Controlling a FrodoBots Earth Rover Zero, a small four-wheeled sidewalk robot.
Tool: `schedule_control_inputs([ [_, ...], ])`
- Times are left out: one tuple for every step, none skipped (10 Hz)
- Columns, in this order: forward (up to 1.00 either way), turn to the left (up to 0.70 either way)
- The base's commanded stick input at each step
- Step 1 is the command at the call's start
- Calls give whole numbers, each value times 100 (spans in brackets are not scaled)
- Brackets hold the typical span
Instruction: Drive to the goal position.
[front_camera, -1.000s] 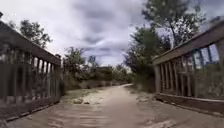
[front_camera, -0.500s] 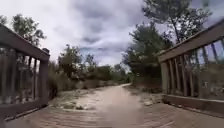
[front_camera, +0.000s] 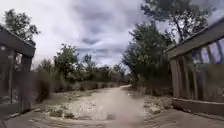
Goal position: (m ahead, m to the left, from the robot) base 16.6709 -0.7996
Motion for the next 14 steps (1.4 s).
schedule_control_inputs([
  [85,0],
  [85,0],
  [85,0],
  [85,0],
  [85,0],
  [85,0],
  [85,0],
  [85,0],
  [85,0],
  [85,0],
  [85,0],
  [85,0],
  [85,0],
  [85,0],
])
